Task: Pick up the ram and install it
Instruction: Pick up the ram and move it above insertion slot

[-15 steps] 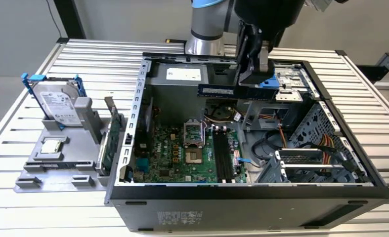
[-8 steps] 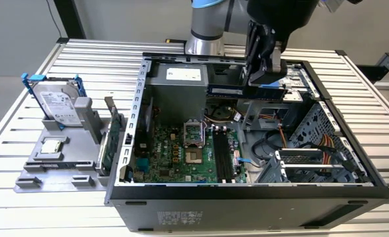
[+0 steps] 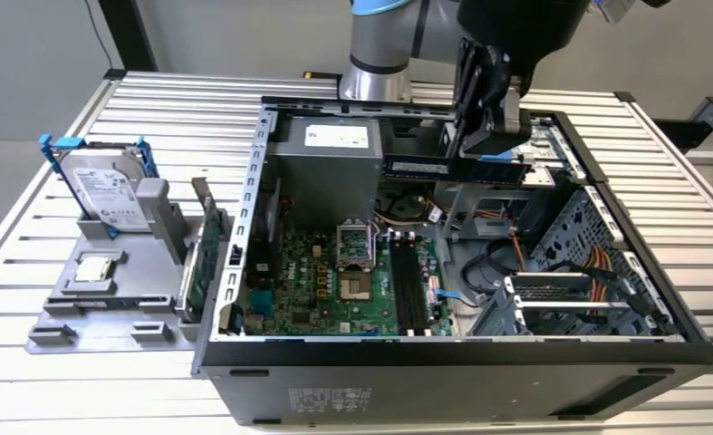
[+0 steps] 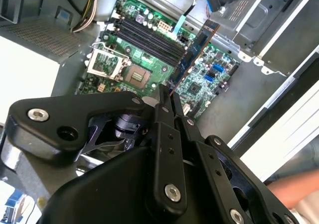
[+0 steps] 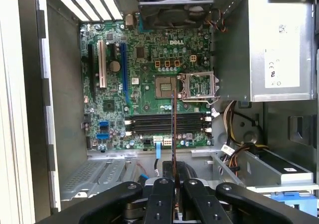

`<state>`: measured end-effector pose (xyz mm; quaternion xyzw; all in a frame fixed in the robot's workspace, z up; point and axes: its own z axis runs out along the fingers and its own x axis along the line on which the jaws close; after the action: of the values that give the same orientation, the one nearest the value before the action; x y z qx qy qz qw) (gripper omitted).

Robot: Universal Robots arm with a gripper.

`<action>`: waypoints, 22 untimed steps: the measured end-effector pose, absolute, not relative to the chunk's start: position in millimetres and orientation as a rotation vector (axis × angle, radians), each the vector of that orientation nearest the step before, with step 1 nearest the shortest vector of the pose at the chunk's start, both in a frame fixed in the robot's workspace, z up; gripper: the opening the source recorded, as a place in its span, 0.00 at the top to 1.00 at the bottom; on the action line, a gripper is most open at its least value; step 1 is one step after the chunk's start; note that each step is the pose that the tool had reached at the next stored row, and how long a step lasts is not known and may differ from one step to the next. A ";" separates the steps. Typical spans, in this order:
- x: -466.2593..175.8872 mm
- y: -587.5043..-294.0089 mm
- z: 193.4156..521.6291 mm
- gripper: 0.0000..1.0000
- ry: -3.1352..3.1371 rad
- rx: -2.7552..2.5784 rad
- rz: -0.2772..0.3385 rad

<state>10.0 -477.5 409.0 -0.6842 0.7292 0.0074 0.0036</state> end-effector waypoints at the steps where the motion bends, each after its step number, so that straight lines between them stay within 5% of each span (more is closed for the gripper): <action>1: 10.1 -477.5 408.9 1.00 2.286 -2.145 0.023; 22: 19.9 -477.5 409.0 1.00 2.286 -2.145 0.023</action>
<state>19.9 -477.5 409.0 -0.6843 0.7292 0.0074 0.0036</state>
